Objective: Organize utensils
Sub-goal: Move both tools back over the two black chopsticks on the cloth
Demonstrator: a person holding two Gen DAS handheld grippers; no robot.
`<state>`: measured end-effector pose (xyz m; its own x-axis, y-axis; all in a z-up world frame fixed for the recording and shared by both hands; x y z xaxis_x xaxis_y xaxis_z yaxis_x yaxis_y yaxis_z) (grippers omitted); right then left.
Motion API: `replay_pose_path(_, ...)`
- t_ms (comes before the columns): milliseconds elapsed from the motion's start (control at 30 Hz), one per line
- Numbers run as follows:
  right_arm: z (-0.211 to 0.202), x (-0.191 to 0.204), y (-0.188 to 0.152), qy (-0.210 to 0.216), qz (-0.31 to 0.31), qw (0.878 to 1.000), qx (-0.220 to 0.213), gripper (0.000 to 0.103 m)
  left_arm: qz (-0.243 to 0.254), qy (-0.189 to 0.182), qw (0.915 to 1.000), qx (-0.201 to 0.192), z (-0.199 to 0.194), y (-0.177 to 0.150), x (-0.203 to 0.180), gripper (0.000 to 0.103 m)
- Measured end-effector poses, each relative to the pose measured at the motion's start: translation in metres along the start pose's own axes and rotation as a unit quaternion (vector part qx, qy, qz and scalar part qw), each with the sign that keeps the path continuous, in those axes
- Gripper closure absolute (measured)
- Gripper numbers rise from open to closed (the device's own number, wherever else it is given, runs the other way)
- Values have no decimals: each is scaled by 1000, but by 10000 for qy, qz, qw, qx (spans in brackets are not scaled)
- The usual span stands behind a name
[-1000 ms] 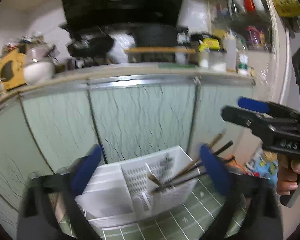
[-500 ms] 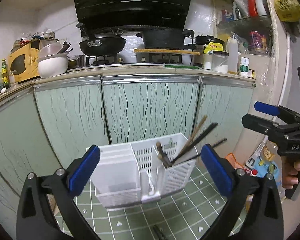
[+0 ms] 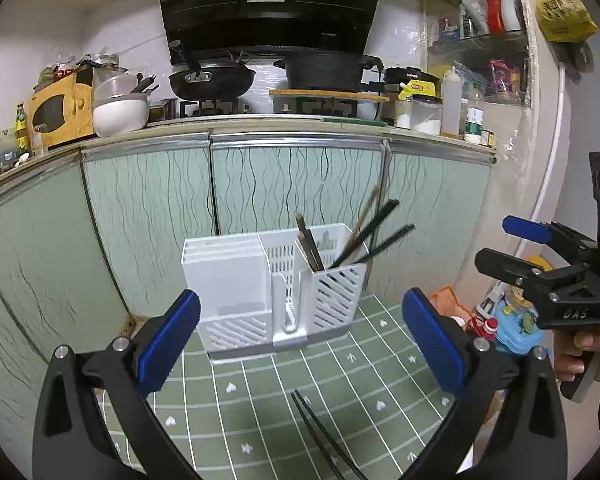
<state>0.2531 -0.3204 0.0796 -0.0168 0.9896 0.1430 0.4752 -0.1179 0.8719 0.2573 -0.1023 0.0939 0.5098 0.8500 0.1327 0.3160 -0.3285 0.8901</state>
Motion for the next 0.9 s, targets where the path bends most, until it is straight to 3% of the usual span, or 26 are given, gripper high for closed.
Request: replay_pose_path(900,-36,23,-73,-97,-62,9996,254,8,17,151,9999,-4,-55,-64,-22,5)
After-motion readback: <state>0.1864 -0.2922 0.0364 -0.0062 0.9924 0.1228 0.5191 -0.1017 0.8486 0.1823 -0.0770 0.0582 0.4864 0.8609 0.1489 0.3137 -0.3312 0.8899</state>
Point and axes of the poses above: each gripper's, at about its wrist camera, not at the fingertips, and z roughly the way its jaws point, x to its left, y to its top, the point moved 2 cm from there along z, roughly the way its jaws point, and after that the axes turned 11 degrees about z, right-handed, at the moved point
